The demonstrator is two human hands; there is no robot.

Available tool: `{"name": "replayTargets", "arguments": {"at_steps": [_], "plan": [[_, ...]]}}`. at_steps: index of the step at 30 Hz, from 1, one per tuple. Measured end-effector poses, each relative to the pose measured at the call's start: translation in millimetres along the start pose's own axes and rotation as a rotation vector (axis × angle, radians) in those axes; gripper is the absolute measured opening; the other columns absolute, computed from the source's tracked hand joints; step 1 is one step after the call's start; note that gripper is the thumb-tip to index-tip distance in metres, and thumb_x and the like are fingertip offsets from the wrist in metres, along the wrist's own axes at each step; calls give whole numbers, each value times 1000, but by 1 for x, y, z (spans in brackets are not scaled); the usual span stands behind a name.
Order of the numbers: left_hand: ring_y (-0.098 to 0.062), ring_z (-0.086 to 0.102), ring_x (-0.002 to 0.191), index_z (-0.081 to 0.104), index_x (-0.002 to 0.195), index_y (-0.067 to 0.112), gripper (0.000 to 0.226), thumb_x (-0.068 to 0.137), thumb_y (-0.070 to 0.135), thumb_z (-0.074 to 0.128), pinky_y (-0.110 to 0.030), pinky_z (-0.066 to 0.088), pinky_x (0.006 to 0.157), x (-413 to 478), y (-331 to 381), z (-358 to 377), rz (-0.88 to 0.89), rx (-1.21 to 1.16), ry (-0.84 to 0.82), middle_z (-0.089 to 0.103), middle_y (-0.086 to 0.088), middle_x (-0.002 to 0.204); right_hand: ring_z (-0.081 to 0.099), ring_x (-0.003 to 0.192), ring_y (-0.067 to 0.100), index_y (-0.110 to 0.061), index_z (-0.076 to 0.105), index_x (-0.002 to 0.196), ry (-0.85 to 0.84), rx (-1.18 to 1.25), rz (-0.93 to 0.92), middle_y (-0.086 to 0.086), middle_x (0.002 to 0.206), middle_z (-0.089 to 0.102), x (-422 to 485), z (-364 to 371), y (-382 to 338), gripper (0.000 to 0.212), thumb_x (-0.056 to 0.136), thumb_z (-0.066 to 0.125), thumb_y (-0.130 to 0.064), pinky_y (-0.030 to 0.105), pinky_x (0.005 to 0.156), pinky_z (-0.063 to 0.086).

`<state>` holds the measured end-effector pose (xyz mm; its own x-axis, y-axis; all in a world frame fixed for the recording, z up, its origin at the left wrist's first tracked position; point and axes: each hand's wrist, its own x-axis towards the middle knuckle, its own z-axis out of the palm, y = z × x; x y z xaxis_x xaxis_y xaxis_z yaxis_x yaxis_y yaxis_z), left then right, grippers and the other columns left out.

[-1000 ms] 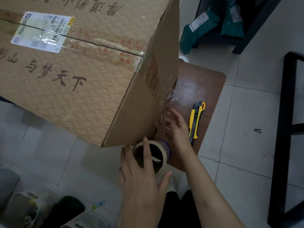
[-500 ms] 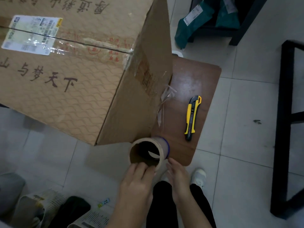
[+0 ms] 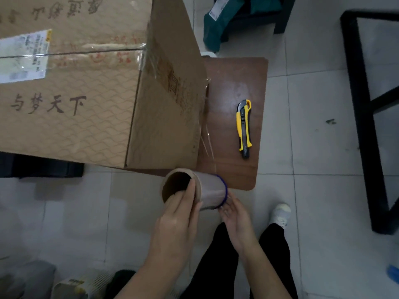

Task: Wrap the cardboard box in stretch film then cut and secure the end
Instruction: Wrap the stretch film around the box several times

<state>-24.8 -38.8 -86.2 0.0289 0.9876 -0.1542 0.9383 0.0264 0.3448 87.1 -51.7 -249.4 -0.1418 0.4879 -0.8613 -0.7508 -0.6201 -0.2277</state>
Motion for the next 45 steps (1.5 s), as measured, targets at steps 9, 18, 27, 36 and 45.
{"name": "replayTargets", "arguments": {"at_steps": [9,18,27,36,45], "plan": [[-9,46,115,56,122,-1,49,75,-1,71,-1,26,99,3,-28,-3,-23,-271,37,42,-8,135,66,104,16,-4,51,133,39,-2,-157,9,121,66,-14,-12,19,37,100,39,-14,25,80,55],[-5,55,110,55,128,14,53,78,6,71,3,41,76,-23,-60,-2,-262,-453,34,49,11,133,62,116,26,-6,57,131,1,65,-287,13,126,66,-22,-13,55,40,95,47,-21,42,98,48],[16,61,79,49,134,17,60,79,13,72,1,44,63,-15,-99,-18,-266,-613,-66,55,5,132,67,102,19,-7,60,123,5,159,-410,11,116,70,-37,9,106,32,92,54,-10,36,89,51],[21,56,77,42,138,15,64,81,12,70,4,40,63,-3,-138,-60,-159,-542,-252,48,11,126,71,90,15,-14,62,124,12,331,-397,7,109,73,-37,57,163,33,91,55,-11,24,67,58],[-8,47,122,36,141,16,67,83,12,67,-26,39,102,19,-173,-75,-35,-393,-419,43,4,143,73,79,15,-11,60,122,79,492,-398,11,107,70,-18,101,196,30,94,50,-6,27,66,59]]}}
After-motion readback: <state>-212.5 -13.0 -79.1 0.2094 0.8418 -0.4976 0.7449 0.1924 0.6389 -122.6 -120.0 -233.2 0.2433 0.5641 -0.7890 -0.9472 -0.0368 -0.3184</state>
